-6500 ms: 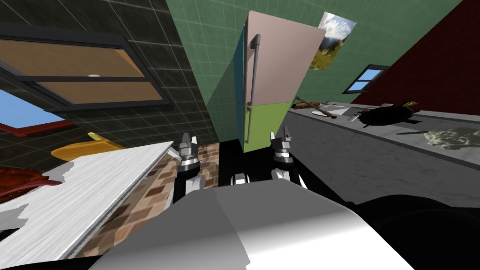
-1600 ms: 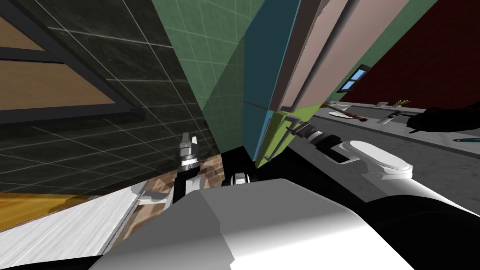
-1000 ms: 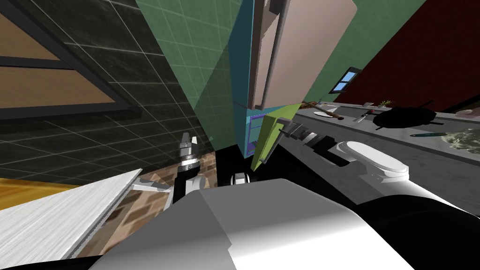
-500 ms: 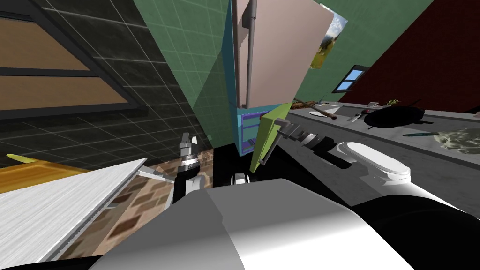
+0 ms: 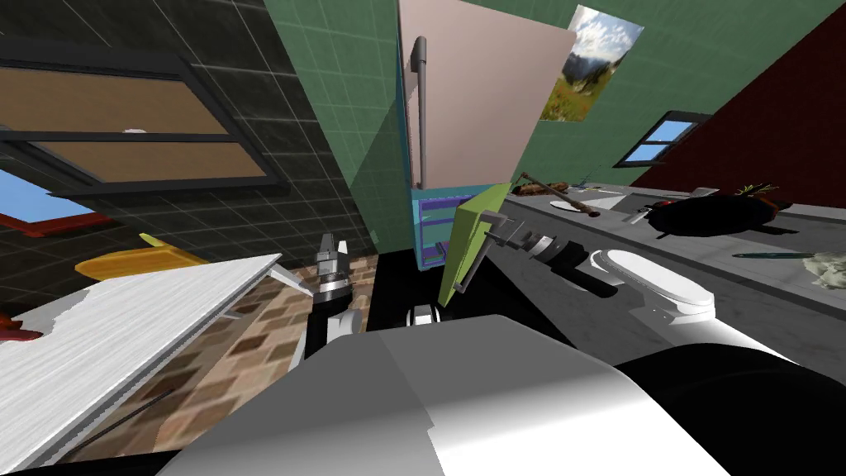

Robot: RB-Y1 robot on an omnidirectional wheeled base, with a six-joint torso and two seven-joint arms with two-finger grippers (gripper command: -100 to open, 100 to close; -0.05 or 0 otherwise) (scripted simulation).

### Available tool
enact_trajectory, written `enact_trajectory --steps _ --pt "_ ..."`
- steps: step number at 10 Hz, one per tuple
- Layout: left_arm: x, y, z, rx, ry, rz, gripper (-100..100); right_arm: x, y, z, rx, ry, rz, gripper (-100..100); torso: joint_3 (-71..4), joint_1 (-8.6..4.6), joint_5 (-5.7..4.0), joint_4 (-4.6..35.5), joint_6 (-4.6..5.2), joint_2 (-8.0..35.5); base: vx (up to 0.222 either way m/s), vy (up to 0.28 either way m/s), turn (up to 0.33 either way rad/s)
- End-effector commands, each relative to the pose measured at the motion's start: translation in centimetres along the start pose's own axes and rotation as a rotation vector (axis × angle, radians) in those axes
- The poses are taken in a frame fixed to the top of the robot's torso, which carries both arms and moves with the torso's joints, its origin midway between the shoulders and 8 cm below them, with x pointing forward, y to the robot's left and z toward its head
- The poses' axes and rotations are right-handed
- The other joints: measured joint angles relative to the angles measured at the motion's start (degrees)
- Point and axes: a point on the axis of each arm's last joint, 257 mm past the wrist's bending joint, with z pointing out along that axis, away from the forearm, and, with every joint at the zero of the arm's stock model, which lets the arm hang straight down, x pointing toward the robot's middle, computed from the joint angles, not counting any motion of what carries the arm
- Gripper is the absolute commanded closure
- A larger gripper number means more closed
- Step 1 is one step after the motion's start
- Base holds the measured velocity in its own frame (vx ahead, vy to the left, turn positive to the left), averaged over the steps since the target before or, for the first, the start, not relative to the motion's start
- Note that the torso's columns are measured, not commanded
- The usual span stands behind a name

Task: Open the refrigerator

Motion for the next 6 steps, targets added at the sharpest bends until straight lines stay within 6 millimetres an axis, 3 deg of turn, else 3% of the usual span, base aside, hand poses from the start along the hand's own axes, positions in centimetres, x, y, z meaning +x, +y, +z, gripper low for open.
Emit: enact_trajectory --steps 1,3,6 --pt "-0.01 0.01 -0.01 0.000 0.000 0.000 0 -0.53 -0.37 0.18 0.001 -0.012 -0.010 100 0.0 0.14 0.02 0.0 0.16 -0.1 -0.188 -0.272 0.157" --pt "0.00 0.00 0.00 0.000 0.000 0.000 0 -0.91 0.15 0.39 -0.019 -0.026 -0.010 100 0.2 0.19 -0.03 0.0 0.01 0.3 -0.295 -0.303 0.320" --pt "-0.01 0.01 -0.01 0.000 0.000 0.000 0 -0.92 0.15 0.41 -0.019 -0.027 -0.007 100 0.4 0.62 0.00 -0.1 0.08 0.3 -0.126 -0.198 0.090"
